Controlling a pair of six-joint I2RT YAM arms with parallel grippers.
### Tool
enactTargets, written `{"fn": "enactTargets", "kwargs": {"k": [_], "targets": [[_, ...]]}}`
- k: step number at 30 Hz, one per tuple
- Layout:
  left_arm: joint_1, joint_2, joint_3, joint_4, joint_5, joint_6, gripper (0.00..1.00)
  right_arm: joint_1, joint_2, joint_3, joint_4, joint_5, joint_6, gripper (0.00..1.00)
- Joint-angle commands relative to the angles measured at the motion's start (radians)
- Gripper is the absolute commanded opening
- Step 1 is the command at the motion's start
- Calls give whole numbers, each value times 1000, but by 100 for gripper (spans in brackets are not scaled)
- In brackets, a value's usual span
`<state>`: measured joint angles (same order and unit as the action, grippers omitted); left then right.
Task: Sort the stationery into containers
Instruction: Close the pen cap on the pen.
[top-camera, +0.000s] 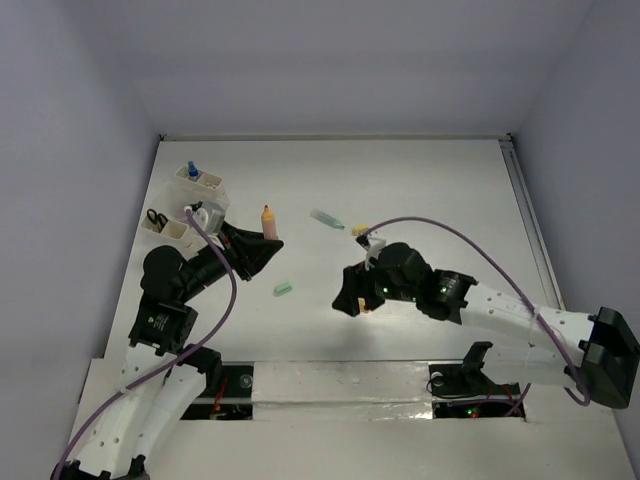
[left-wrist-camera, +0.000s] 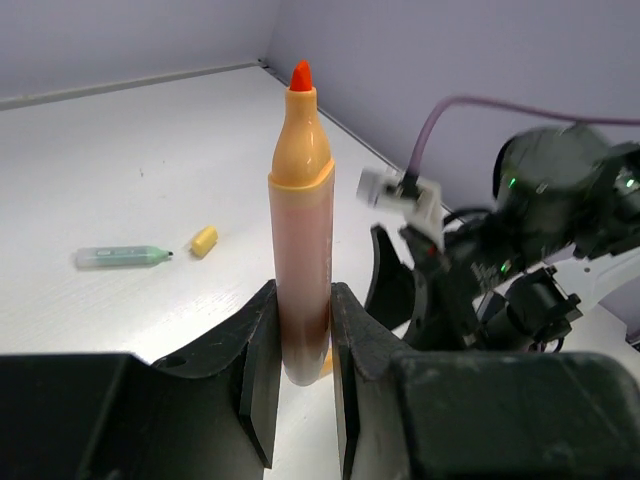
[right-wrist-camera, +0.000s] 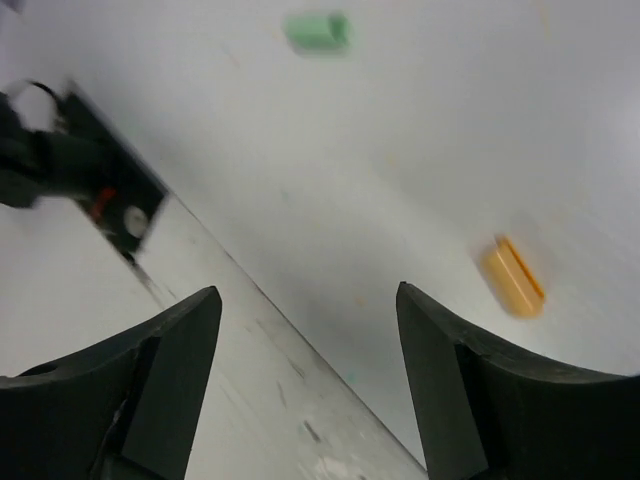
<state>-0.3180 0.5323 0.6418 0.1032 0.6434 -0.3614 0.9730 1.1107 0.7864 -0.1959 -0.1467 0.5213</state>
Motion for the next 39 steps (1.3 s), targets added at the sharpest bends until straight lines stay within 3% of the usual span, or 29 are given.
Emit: {"fn": "enactTargets", "kwargs": {"k": [1, 5, 13, 22, 35, 39], "targets": [[5, -15, 47, 13, -19, 22, 0, 3, -41, -114, -28, 52, 140, 78], [5, -23, 45, 15, -19, 22, 0, 3, -18, -208, 55, 38, 204, 84], [5, -26, 44, 16, -7, 19, 0, 3, 112, -230, 128, 113, 264, 86], [5, -32, 44, 18, -5, 19, 0, -7, 218, -125, 12, 335, 229, 83], [5, -29, 44, 18, 1, 19, 0, -60, 409, 94, -20, 329, 77, 74], [5, -29, 44, 18, 1, 19, 0, -60, 376, 99, -65, 358, 62, 75]]}}
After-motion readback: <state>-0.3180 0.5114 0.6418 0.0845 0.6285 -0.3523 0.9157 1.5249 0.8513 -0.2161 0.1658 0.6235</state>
